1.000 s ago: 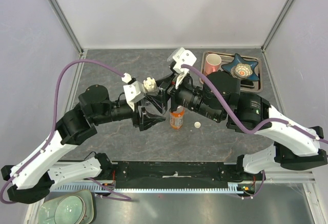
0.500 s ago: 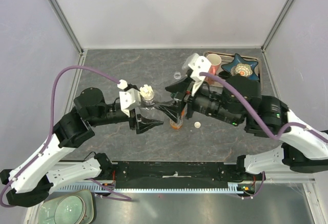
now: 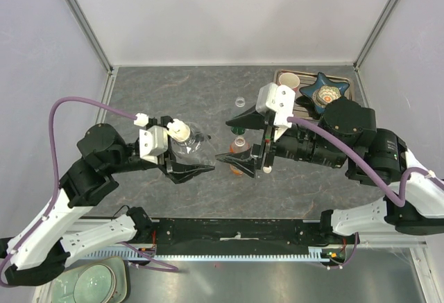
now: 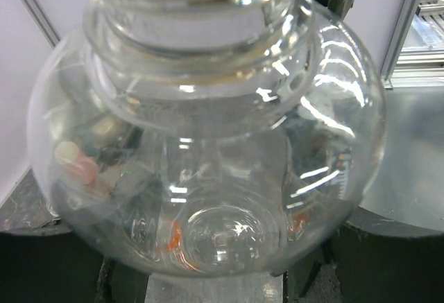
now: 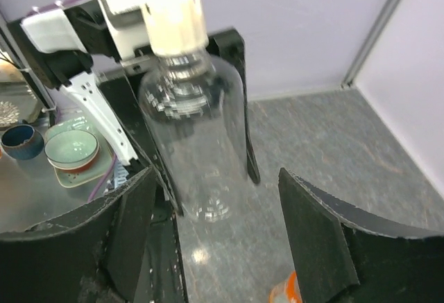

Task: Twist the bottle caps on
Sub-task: Screw the bottle cap onto the plastic bottle.

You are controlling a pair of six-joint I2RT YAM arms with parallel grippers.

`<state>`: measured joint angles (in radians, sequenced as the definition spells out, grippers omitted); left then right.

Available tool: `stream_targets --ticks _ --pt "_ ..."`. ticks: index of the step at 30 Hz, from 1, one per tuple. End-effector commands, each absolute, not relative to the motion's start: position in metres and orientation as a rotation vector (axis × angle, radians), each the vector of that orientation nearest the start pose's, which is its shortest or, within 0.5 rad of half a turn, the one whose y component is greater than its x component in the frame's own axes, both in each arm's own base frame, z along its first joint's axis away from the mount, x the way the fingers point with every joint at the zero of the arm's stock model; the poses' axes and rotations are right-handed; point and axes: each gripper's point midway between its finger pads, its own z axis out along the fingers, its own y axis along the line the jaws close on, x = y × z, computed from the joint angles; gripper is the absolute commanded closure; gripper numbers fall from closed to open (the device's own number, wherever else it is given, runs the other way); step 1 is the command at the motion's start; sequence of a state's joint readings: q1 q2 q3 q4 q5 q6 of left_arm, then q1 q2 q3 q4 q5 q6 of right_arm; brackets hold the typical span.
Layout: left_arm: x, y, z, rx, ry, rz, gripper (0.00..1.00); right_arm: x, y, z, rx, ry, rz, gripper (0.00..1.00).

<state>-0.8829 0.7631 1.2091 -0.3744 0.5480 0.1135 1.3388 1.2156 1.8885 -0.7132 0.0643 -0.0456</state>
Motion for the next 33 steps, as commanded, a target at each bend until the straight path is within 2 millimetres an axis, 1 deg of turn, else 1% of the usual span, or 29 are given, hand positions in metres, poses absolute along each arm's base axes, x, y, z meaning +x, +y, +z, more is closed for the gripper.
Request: stream_targets --ticks 1,2,3,5,6,8,10,11,13,14,16,17,18,19,20,21,25,33 --pt "0.086 -0.251 0.442 1.159 1.058 -1.038 0.97 0.073 0.324 0.564 -1.067 1.096 1.007 0.21" --pt "0.085 -0.252 0.437 1.167 1.069 -1.045 0.97 0.071 0.331 0.563 -1.093 1.086 1.017 0.21" --pt "0.085 -0.252 0.435 1.173 1.073 -1.049 0.97 0.069 0.331 0.569 -1.097 1.064 1.024 0.20" --pt "0.086 -0.253 0.429 1.179 1.088 -1.047 0.96 0.065 0.337 0.568 -1.128 1.046 1.032 0.19" --pt "0.086 -0.253 0.428 1.179 1.091 -1.049 0.96 0.065 0.339 0.570 -1.130 1.035 1.035 0.19" --pt "0.087 -0.254 0.426 1.183 1.093 -1.048 0.96 0.064 0.345 0.568 -1.149 1.029 1.034 0.19" --pt "0.086 -0.255 0.425 1.189 1.094 -1.055 0.96 0.061 0.346 0.575 -1.156 1.002 1.047 0.18" --pt "0.086 -0.255 0.424 1.192 1.097 -1.059 0.96 0.063 0.353 0.572 -1.166 1.009 1.044 0.18" --pt "0.084 -0.256 0.422 1.198 1.096 -1.065 0.96 0.061 0.354 0.576 -1.183 0.988 1.061 0.17" --pt "0.085 -0.256 0.421 1.200 1.101 -1.065 0.96 0.066 0.360 0.573 -1.195 0.997 1.060 0.17" --pt "0.084 -0.256 0.420 1.205 1.100 -1.068 0.96 0.063 0.360 0.576 -1.212 0.987 1.097 0.18" --pt "0.083 -0.256 0.421 1.206 1.100 -1.069 0.96 0.071 0.363 0.574 -1.211 1.004 1.093 0.18" --pt "0.082 -0.256 0.420 1.214 1.097 -1.075 0.96 0.073 0.362 0.574 -1.208 1.010 1.105 0.18" --pt "0.081 -0.255 0.419 1.218 1.099 -1.076 0.96 0.070 0.362 0.574 -1.231 0.996 1.133 0.18" --pt "0.080 -0.256 0.418 1.225 1.099 -1.082 0.96 0.079 0.361 0.573 -1.225 1.008 1.131 0.18" --pt "0.079 -0.256 0.416 1.233 1.102 -1.089 0.96 0.078 0.359 0.576 -1.230 0.995 1.148 0.18" --pt "0.076 -0.256 0.414 1.250 1.098 -1.098 0.96 0.072 0.360 0.576 -1.278 0.972 1.231 0.18" --pt "0.076 -0.257 0.411 1.256 1.107 -1.102 0.96 0.060 0.368 0.563 -1.378 0.964 1.360 0.20"
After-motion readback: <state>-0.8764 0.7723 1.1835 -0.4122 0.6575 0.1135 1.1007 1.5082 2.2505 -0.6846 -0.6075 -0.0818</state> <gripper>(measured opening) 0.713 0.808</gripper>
